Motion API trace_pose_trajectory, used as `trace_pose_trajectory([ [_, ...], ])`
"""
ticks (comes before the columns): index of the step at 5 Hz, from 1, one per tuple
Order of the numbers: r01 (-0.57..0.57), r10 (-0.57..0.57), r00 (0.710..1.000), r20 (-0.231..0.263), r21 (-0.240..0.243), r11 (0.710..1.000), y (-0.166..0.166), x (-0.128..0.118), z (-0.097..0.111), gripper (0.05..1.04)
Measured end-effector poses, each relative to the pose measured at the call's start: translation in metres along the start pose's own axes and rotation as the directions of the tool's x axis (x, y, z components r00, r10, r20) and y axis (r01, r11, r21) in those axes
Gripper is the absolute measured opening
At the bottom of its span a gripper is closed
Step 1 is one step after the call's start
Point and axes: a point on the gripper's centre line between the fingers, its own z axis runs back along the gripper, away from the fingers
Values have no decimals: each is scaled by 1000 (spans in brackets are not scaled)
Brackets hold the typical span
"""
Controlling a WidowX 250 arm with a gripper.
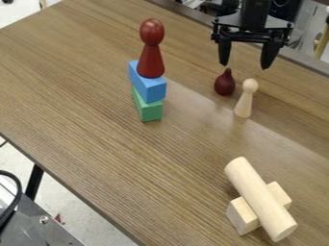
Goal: Move the brown object to the upper center of the table
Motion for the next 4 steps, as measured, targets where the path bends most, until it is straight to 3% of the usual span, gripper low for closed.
trace_pose_trajectory([
  [3, -18, 21, 999, -31, 98, 995, 17, 8, -21, 999],
  [4, -43, 48, 998, -44, 102, 994, 22, 11, -27, 999],
])
